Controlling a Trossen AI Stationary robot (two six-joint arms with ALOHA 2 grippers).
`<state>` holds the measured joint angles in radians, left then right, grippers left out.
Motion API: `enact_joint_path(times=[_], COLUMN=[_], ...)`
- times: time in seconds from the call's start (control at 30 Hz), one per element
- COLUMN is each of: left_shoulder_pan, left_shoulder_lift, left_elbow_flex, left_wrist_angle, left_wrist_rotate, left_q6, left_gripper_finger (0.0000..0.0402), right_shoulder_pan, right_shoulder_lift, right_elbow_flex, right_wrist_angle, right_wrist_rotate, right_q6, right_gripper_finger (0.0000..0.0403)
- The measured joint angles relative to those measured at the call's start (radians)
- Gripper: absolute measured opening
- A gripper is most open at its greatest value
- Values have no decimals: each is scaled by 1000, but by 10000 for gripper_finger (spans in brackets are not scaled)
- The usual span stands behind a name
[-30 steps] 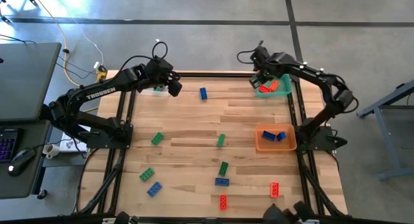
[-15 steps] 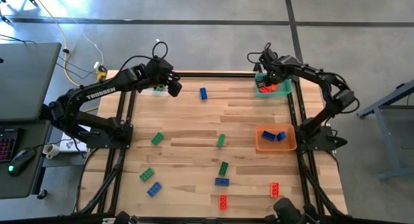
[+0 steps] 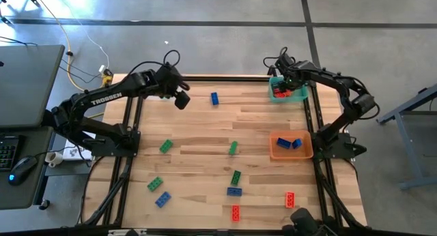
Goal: Sort & place blocks by color
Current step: Put the orange game piece into the blue bin, then put the green game piece into the transparent bin
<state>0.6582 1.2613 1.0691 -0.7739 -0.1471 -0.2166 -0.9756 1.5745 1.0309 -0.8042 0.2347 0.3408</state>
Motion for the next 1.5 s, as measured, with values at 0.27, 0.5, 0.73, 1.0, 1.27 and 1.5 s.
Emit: enact_joint_path(times=[0.27, 0.5, 0.73, 1.0, 1.27, 1.5], left_shoulder_pan=[-23, -88, -184, -297, -418, -496], left_shoulder_lift=[0, 0, 0, 0, 0, 0], left_elbow_flex=[0, 0, -13, -155, -253, -344], left_wrist_angle=[-166, -313, -341, -332, -288, -214], left_wrist_rotate=[118, 169, 166, 170, 167, 171], left_q6=[-69, -179, -295, -481, -644, -744], left_gripper_finger=[274, 274, 274, 273, 273, 273], right_shoulder_pan=[0, 1, 1, 1, 1, 1], right_shoulder_lift=[0, 0, 0, 0, 0, 0], right_elbow_flex=[0, 1, 2, 2, 2, 58], right_wrist_angle=[1, 6, 23, 23, 62, 79], right_wrist_rotate=[-18, -48, -46, -51, -58, -85], right_q6=[2, -23, -87, -140, -162, -166], right_gripper_finger=[215, 204, 199, 199, 199, 199])
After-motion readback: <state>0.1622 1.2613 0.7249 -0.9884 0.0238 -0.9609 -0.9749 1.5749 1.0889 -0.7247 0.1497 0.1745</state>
